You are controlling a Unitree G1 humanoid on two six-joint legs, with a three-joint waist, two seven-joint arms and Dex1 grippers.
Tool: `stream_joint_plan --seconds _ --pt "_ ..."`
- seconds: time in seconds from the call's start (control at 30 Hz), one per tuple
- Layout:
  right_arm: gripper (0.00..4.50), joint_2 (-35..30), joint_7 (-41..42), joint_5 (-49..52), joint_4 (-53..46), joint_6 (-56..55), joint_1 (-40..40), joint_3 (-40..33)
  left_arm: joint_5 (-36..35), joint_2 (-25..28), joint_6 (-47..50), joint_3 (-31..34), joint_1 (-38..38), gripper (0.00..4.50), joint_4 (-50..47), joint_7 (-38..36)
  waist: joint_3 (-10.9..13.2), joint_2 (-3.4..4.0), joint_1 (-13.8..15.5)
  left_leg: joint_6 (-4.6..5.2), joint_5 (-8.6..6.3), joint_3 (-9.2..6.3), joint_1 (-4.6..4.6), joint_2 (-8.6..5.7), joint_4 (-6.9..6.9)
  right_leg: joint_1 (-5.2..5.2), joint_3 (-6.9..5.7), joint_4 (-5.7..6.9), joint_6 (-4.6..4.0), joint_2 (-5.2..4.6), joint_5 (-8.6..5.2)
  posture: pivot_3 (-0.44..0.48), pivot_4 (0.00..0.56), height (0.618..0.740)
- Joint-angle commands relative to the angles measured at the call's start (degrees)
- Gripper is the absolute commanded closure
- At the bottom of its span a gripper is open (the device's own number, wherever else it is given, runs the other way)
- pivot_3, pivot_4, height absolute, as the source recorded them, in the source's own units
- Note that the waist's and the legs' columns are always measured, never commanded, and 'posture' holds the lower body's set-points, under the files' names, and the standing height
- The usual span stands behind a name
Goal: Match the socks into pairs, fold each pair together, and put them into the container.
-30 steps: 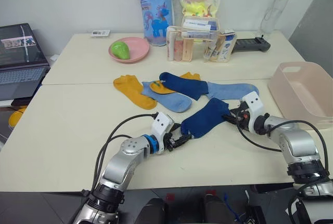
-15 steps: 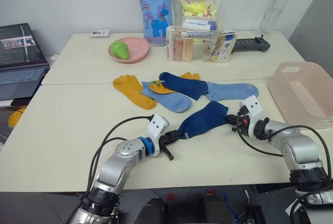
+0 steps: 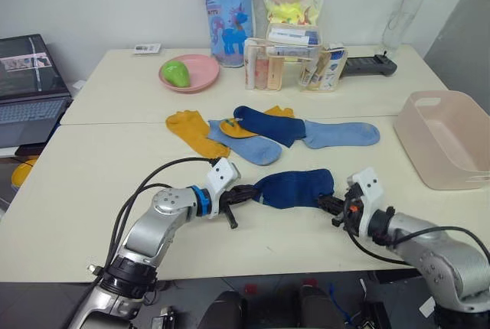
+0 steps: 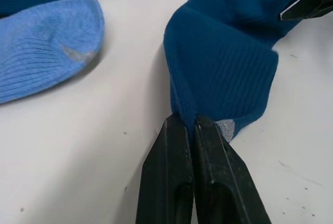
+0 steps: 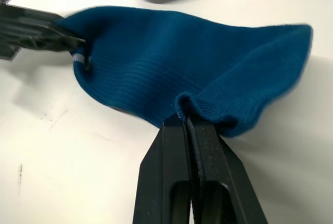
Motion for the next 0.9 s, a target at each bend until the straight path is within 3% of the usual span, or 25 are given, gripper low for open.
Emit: stream_joint_plan --seconds 0.03,0.33,0.8,0.9 --pt "4.50 1.99 -4.23 0.74 -4.28 0.66 1.49 -1.48 0.92 1.12 -1.84 -0.34 -1.26 4.46 0.05 -2.12 0.00 0.00 -0.08 0.00 0.00 0.01 0.00 0.00 0.00 0.00 0.00 0.00 0.00 0.01 0.00 0.000 0.150 0.740" --pt "4.50 0.37 -6.03 3.05 -5.89 1.83 2.79 -4.49 -0.45 2.23 -1.00 2.03 -3.94 4.46 2.10 -4.18 0.00 0.01 -0.11 0.00 0.00 0.01 0.01 -0.03 0.01 0.00 -0.02 0.01 0.00 0.04 0.00 0.000 0.150 0.740" --pt "4.50 -1.06 -5.56 5.23 -5.74 0.84 4.93 -1.24 0.88 2.48 -2.62 1.44 -1.80 4.46 2.02 -4.41 0.00 0.01 -0.12 0.01 0.00 -0.05 0.03 -0.02 0.00 0.01 -0.01 0.01 0.00 0.07 0.00 0.000 0.150 0.740" --pt "3.79 -3.75 -2.82 6.50 -4.90 0.33 5.47 -3.54 0.52 2.17 -4.24 3.02 -1.60 3.80 2.95 -3.67 0.00 0.00 -0.12 0.01 0.00 -0.05 0.03 -0.02 0.00 0.01 0.00 0.01 0.00 0.07 0.00 0.000 0.150 0.740"
